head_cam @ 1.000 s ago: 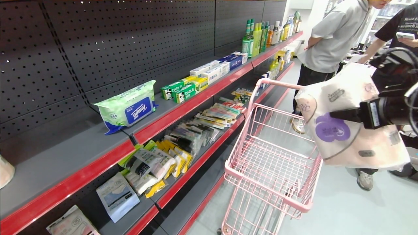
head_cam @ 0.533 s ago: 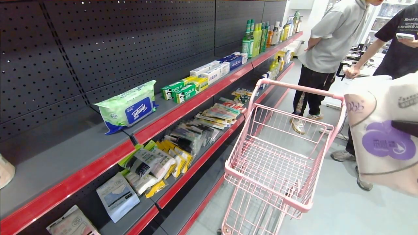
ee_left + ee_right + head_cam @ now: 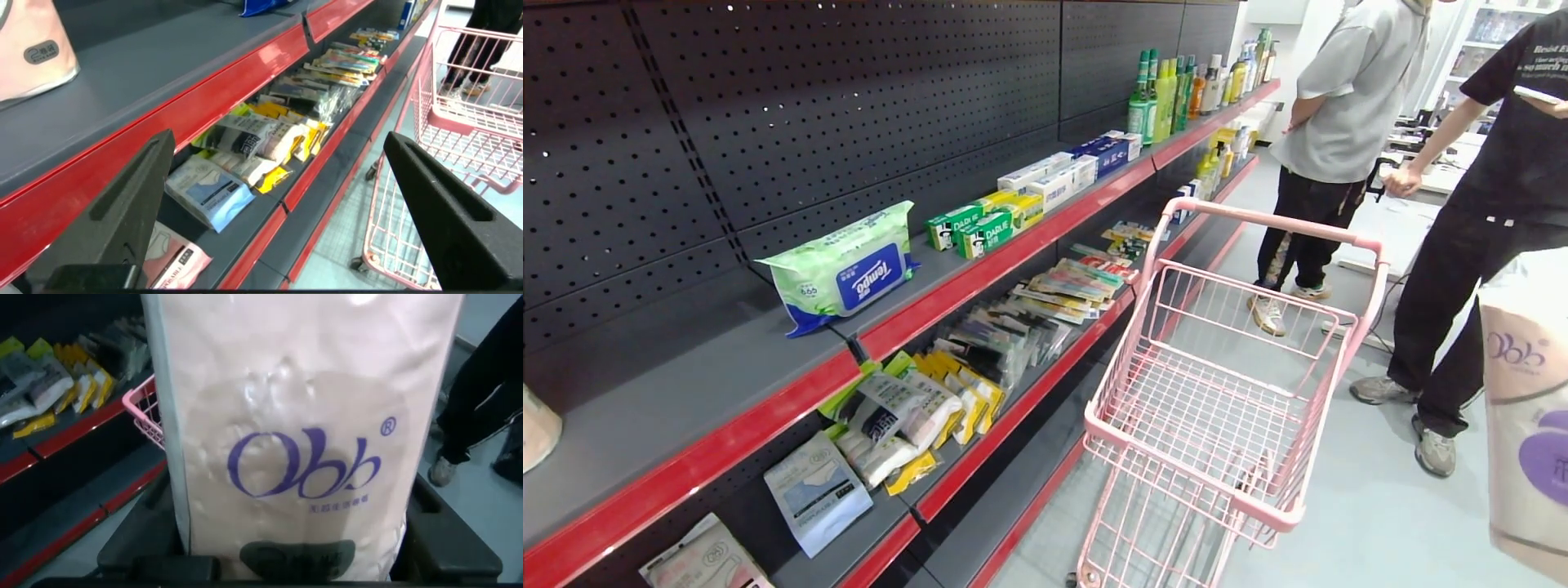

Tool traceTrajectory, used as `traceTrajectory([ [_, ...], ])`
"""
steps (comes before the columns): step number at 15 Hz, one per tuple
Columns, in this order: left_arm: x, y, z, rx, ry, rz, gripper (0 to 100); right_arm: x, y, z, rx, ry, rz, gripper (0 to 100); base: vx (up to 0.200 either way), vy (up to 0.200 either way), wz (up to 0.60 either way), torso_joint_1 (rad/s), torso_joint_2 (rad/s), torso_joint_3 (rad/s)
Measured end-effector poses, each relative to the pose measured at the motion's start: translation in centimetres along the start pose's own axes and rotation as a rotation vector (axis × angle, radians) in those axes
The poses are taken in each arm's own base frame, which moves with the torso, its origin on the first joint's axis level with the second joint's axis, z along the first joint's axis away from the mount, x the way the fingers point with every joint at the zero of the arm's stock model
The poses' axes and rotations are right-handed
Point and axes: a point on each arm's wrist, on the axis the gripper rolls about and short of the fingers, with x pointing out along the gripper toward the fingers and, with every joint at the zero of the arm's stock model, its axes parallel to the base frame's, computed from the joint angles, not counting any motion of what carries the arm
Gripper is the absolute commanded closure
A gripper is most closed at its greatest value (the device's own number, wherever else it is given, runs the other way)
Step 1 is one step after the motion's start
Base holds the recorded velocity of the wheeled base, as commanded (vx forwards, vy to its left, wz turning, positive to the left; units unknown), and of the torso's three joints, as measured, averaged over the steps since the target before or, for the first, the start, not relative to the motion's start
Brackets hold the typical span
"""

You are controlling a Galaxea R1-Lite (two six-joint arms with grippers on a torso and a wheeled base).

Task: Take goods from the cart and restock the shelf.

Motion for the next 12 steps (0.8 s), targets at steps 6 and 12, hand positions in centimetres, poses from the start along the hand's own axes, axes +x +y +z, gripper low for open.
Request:
traceTrajectory([
  [6, 0.0, 0.0, 0.0, 0.000, 0.000, 0.001, 0, -1.0, 0.3, -2.1, 0.002, -0.013, -0.012, 100, 0.000, 0.000, 0.00, 0.163, -0.40, -0.233],
  [12, 0.0, 0.0, 0.0, -0.001, -0.001, 0.001, 0, -0.9, 0.3, -2.2, 0.003, -0.007, -0.010, 100, 0.000, 0.000, 0.00, 0.172, -0.37, -0.214],
])
